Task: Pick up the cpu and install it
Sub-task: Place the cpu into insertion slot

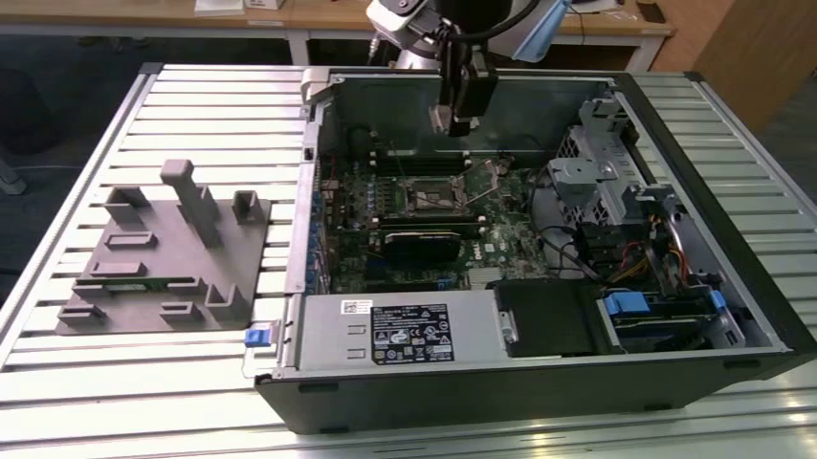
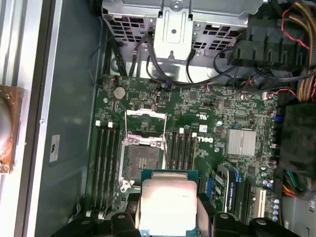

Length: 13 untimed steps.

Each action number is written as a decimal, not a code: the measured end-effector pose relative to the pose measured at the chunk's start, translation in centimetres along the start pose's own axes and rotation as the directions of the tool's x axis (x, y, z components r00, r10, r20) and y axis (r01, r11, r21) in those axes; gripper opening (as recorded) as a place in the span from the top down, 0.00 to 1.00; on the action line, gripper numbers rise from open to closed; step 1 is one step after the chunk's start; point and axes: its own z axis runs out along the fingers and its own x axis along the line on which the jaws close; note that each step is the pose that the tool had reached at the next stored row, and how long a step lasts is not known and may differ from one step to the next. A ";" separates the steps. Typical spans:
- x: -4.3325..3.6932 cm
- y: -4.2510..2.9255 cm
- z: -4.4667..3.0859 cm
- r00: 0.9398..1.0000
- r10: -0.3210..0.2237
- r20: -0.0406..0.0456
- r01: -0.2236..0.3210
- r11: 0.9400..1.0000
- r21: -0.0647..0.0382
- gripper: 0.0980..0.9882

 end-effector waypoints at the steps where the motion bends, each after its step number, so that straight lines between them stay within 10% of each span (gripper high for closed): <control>1: 0.02 -0.02 0.15 1.000 0.000 0.000 0.000 1.000 0.000 0.50; 13: 0.13 -0.31 0.87 0.999 0.032 0.001 -0.032 0.999 0.000 0.50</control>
